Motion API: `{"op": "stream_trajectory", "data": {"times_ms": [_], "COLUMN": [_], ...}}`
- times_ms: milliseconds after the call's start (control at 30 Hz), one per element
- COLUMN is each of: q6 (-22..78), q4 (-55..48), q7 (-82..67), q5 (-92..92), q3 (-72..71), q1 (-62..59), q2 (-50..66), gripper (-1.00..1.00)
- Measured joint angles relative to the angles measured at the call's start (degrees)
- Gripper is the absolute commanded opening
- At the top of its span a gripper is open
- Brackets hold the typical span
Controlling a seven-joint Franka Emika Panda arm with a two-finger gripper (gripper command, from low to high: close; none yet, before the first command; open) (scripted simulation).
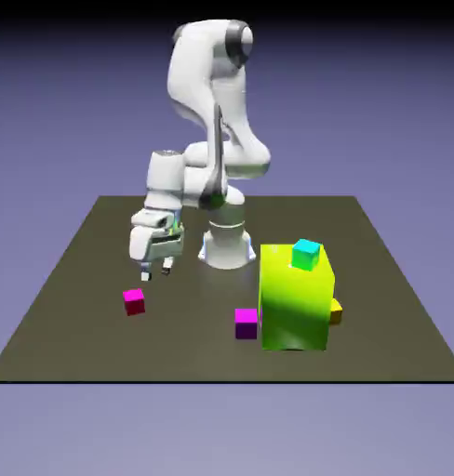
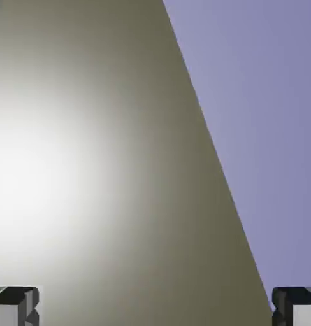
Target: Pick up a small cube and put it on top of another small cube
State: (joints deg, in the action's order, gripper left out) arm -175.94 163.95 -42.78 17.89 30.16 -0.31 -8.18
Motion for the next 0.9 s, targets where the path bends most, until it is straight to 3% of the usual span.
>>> {"op": "stream_trajectory", "data": {"times_ms": [600, 900], "q6": [-0.94, -11.42], "q4": [1.44, -1.93], "q7": [-41.64, -47.15], "q5": [8.74, -0.46], "q3": [14.74, -3.93], "q1": [-0.49, -16.81], "q2": [11.96, 25.67], "gripper": [0.00, 0.00]}}
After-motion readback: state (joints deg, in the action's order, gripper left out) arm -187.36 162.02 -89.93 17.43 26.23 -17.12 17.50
